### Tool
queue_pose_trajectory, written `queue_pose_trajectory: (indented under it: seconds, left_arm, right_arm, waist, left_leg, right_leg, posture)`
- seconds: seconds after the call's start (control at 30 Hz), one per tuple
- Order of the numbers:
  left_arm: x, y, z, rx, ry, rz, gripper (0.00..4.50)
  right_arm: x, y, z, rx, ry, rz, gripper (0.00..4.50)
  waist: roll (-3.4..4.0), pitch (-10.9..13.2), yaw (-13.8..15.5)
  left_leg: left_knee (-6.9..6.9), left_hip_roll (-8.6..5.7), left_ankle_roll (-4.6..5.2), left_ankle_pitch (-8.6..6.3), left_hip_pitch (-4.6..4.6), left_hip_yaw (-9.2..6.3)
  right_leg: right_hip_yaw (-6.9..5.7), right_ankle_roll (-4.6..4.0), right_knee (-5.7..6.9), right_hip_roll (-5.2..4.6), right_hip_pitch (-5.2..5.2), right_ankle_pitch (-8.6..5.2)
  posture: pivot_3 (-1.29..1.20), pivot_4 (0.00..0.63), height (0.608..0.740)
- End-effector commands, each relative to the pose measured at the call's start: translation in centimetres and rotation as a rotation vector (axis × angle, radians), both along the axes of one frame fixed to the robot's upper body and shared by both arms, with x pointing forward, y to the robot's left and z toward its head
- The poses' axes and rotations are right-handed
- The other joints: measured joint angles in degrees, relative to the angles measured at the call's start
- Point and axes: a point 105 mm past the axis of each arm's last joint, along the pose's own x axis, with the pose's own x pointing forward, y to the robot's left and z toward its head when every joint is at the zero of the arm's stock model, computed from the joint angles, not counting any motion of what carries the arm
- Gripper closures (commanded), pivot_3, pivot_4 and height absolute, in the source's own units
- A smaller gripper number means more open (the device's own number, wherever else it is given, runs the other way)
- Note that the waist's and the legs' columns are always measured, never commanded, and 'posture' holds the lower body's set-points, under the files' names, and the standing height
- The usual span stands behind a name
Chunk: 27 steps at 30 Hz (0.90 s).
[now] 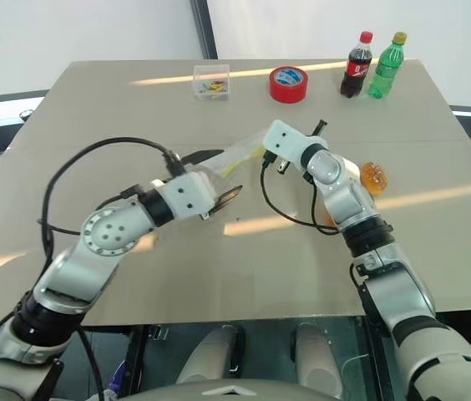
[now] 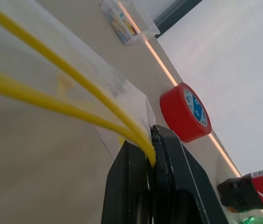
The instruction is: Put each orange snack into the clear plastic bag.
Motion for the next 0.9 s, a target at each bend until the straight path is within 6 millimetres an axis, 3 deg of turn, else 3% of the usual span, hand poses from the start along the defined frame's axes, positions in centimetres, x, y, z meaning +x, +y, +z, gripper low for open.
queue_pose_trajectory:
  seconds: [0.03, 0.2, 0.53, 0.63, 0.83, 0.9]
  left_arm:
    - [0.4, -0.3, 0.5, 0.026, -0.051, 0.022, 0.80]
    - [1.5, -0.2, 0.2, 0.039, -0.056, 0.068, 0.80]
    - [1.6, -0.2, 0.1, 0.055, -0.057, 0.071, 0.80]
    - [1.5, -0.4, -0.1, 0.060, -0.051, 0.065, 1.60]
    - [1.5, -0.4, -0.3, 0.059, -0.034, 0.067, 4.16]
    - [1.7, -0.1, -0.4, 0.054, -0.022, 0.080, 4.41]
  right_arm:
    - [-0.5, 1.1, 2.7, 0.026, -0.073, 0.035, 4.50]
    - [-0.6, 1.2, 2.9, 0.031, -0.075, 0.031, 4.50]
    - [-0.6, 0.9, 2.9, 0.035, -0.078, 0.016, 4.50]
    - [-0.6, 0.9, 2.9, 0.037, -0.077, 0.014, 4.50]
    - [-0.6, 0.6, 3.1, 0.041, -0.083, 0.001, 4.50]
    - [-0.7, 0.5, 3.1, 0.040, -0.084, -0.001, 4.50]
  waist:
    - [0.00, 0.0, 0.0]
    - [0.00, 0.0, -0.1]
    - [0.00, 0.0, -0.1]
    - [0.00, 0.0, -0.1]
    - [0.00, 0.0, -0.1]
    - [0.00, 0.0, -0.1]
  left_leg:
    - [0.04, 0.00, 0.00, 0.00, 0.00, 0.00]
    - [0.14, 0.00, 0.01, 0.00, 0.03, -0.02]
    - [0.20, 0.01, 0.01, 0.00, 0.03, -0.01]
    - [0.20, 0.01, 0.00, 0.00, 0.03, -0.01]
    - [0.21, 0.01, 0.00, 0.00, 0.03, -0.01]
    - [0.21, 0.01, 0.00, 0.00, 0.02, -0.01]
  right_leg:
    - [0.00, 0.00, 0.04, 0.02, 0.00, 0.00]
    - [0.00, 0.00, 0.22, 0.04, -0.01, 0.00]
    - [0.01, 0.00, 0.28, 0.03, -0.03, 0.00]
    - [0.01, 0.00, 0.28, 0.03, -0.03, 0.00]
    - [0.02, 0.00, 0.29, 0.03, -0.04, 0.00]
    - [0.02, 0.00, 0.30, 0.03, -0.05, 0.00]
  posture:
    - [0.00, 0.150, 0.740]
    - [0.00, 0.150, 0.740]
    - [0.00, 0.150, 0.740]
    - [0.00, 0.150, 0.740]
    - [0.00, 0.150, 0.740]
    - [0.00, 0.150, 0.740]
